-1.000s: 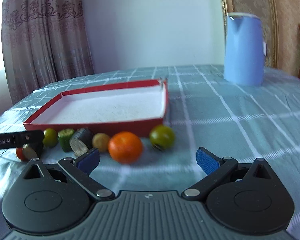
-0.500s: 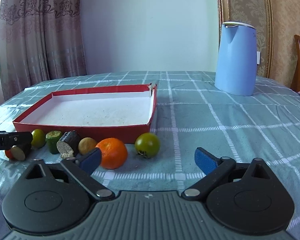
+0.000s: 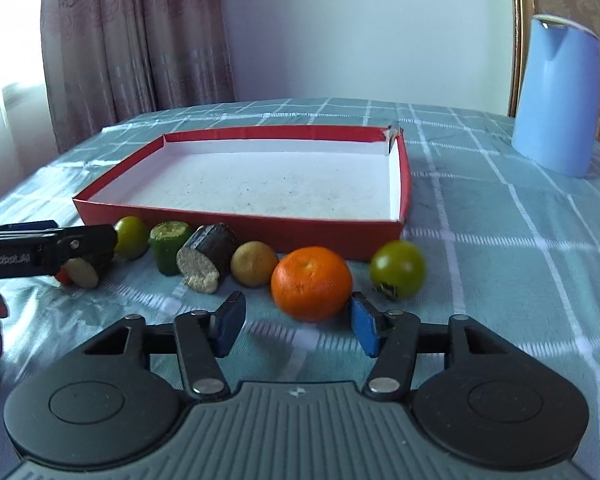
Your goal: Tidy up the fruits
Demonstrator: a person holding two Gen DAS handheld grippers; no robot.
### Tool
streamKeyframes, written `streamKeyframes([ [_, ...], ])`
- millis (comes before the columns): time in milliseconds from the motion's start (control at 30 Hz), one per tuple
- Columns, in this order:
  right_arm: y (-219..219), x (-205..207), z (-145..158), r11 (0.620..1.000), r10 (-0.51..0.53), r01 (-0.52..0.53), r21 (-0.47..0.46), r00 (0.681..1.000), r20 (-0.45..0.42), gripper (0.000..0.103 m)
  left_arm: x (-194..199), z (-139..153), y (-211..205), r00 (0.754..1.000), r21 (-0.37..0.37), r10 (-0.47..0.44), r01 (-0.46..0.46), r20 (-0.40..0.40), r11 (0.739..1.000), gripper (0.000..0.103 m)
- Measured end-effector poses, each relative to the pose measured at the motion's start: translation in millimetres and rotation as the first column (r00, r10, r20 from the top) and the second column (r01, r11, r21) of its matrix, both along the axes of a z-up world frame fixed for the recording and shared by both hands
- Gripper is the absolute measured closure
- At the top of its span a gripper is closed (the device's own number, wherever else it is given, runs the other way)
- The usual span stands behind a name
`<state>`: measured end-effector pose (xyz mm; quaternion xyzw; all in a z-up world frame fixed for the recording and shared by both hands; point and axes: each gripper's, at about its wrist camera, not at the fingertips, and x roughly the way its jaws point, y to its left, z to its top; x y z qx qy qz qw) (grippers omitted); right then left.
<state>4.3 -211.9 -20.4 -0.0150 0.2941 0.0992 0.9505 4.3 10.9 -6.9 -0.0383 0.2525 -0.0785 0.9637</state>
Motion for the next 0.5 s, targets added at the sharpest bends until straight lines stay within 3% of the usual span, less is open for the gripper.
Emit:
streamKeyframes([
  [167,1,9,-1,0.999,-0.019,0.019,-0.027,1.000,-0.004,0.060,0,0,1,1.000,-0.001,0.003,-0.003,0.000,1.000,0.000],
  [433,-4,10,-1,1.000,-0.018,0.018,-0.001,1.000,0.003,0.061,-7,3,5,0.999,-0.005,0.026,-0.026,0.031,1.000,0.000],
  [500,-6,9,-2,1.000,-0.019,0.019,0.013,1.000,0.001,0.061,-14,4,10,0.999,0.025,0.013,-0.014,0.043,1.000,0.000],
])
